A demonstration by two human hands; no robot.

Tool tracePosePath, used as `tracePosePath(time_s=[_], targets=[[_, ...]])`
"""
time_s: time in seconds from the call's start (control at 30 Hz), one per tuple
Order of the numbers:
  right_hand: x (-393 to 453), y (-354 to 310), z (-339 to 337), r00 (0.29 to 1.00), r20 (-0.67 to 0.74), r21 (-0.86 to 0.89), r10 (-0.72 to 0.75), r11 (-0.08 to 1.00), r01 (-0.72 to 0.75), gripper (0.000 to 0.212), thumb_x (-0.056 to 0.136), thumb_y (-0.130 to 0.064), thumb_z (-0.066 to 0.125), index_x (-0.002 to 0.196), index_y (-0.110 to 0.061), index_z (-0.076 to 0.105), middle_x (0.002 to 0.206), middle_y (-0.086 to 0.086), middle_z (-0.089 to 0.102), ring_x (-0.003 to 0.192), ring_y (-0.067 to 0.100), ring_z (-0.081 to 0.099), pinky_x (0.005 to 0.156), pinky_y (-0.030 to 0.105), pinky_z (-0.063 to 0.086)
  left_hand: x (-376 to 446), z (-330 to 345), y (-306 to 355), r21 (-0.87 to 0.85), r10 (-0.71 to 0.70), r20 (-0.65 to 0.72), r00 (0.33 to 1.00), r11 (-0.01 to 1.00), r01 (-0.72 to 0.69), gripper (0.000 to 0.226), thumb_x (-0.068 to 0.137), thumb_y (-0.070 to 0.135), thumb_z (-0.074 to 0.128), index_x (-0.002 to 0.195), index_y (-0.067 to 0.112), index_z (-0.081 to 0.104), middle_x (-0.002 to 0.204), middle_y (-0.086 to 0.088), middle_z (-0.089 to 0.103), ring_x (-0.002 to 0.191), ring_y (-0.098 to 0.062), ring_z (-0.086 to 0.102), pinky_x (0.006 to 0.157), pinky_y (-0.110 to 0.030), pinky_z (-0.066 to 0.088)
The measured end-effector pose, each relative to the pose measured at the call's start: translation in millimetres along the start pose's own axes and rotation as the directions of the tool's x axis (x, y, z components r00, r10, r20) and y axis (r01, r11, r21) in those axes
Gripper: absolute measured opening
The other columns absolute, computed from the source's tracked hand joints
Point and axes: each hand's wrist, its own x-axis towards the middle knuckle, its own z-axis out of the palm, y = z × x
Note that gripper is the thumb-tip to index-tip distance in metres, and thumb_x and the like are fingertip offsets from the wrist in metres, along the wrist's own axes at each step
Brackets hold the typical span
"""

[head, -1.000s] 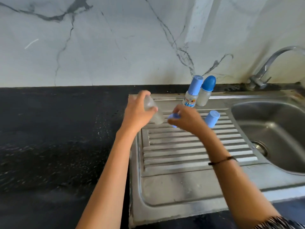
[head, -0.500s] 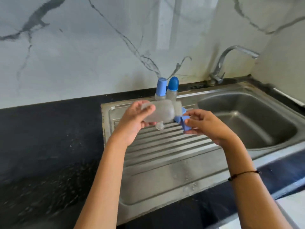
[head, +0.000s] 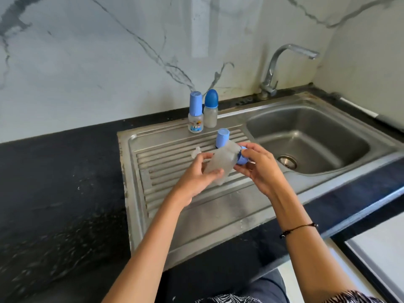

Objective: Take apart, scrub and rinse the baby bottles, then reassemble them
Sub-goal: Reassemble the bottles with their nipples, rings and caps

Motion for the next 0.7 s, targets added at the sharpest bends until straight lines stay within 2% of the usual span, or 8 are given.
tracePosePath(time_s=[0.07, 0.13, 0.23, 0.3, 0.4, 0.5, 0.6, 0.7], targets=[[-3, 3, -4, 1.0, -0.013, -0.035, -0.024, 0.999, 0.023, 0.017, 0.091, -0.001, 0.05, 0.097, -0.01, 0.063, 0.084, 0.004, 0.064, 0.078, 0.017, 0.062, 0.07, 0.028, 0.058, -1, 5, 0, 0.161, 0.037, 0.078, 0.996, 0.986, -0.049, 0.052, 0.082, 0.017, 0.072, 0.127, 0.023, 0.046, 0.11, 0.002, 0.062, 0.098, -0.012, 0.059, 0.088, -0.029, 0.049], [-5, 6, -7, 0.999, -0.019, -0.068, -0.03, 0.997, 0.028, 0.017, 0.09, -0.003, 0.052, 0.1, -0.01, 0.063, 0.085, 0.005, 0.064, 0.078, 0.016, 0.062, 0.069, 0.027, 0.057, -1, 9, 1, 0.246, 0.058, 0.099, 0.993, 0.966, -0.081, 0.059, 0.08, 0.017, 0.072, 0.131, 0.023, 0.043, 0.116, 0.001, 0.06, 0.103, -0.014, 0.058, 0.092, -0.033, 0.049], [-12, 9, -11, 0.999, -0.011, -0.086, -0.042, 0.995, 0.04, 0.016, 0.09, -0.002, 0.052, 0.099, -0.01, 0.063, 0.085, 0.005, 0.063, 0.077, 0.014, 0.061, 0.066, 0.025, 0.056, -4, 15, -2, 0.286, 0.063, 0.128, 0.99, 0.953, -0.098, 0.065, 0.079, 0.019, 0.074, 0.132, 0.023, 0.037, 0.12, -0.001, 0.057, 0.108, -0.018, 0.056, 0.094, -0.037, 0.048], [-14, 12, -14, 0.999, -0.004, -0.094, -0.045, 0.995, 0.044, 0.016, 0.091, -0.002, 0.052, 0.1, -0.009, 0.062, 0.086, 0.006, 0.063, 0.077, 0.015, 0.061, 0.067, 0.026, 0.057, -4, 18, -5, 0.308, 0.066, 0.138, 0.988, 0.945, -0.106, 0.063, 0.077, 0.024, 0.076, 0.128, 0.021, 0.039, 0.121, 0.0, 0.057, 0.109, -0.018, 0.056, 0.094, -0.039, 0.048], [-15, 16, -18, 0.999, 0.002, -0.095, -0.037, 0.995, 0.037, 0.016, 0.091, -0.002, 0.052, 0.103, -0.007, 0.061, 0.09, 0.01, 0.061, 0.082, 0.018, 0.061, 0.071, 0.029, 0.058, -6, 20, -11, 0.326, 0.046, 0.161, 0.986, 0.94, -0.097, 0.061, 0.075, 0.02, 0.078, 0.123, 0.021, 0.041, 0.117, 0.0, 0.059, 0.108, -0.018, 0.056, 0.093, -0.039, 0.049], [-14, 18, -21, 1.0, -0.009, -0.115, -0.023, 0.993, 0.022, 0.017, 0.091, -0.004, 0.053, 0.106, -0.006, 0.061, 0.095, 0.013, 0.06, 0.087, 0.022, 0.06, 0.072, 0.03, 0.058, -5, 19, -17, 0.426, 0.008, 0.205, 0.979, 0.9, -0.097, 0.062, 0.073, 0.023, 0.079, 0.122, 0.023, 0.04, 0.114, -0.001, 0.06, 0.105, -0.021, 0.058, 0.091, -0.04, 0.049], [-12, 19, -21, 1.0, -0.02, -0.114, -0.016, 0.993, 0.013, 0.019, 0.091, -0.004, 0.054, 0.109, -0.004, 0.06, 0.096, 0.014, 0.06, 0.085, 0.02, 0.06, 0.067, 0.027, 0.056, -5, 18, -18, 0.461, -0.002, 0.244, 0.97, 0.88, -0.114, 0.065, 0.072, 0.027, 0.079, 0.124, 0.023, 0.039, 0.118, -0.001, 0.058, 0.106, -0.021, 0.057, 0.091, -0.044, 0.049], [-9, 18, -21, 1.0, -0.021, -0.121, -0.007, 0.993, 0.004, 0.019, 0.091, -0.006, 0.055, 0.109, -0.003, 0.06, 0.097, 0.015, 0.061, 0.084, 0.02, 0.062, 0.07, 0.03, 0.057, -5, 16, -15, 0.488, -0.051, 0.267, 0.962, 0.868, -0.089, 0.072, 0.073, 0.029, 0.078, 0.13, 0.022, 0.035, 0.124, -0.002, 0.054, 0.111, -0.021, 0.054, 0.093, -0.045, 0.048]])
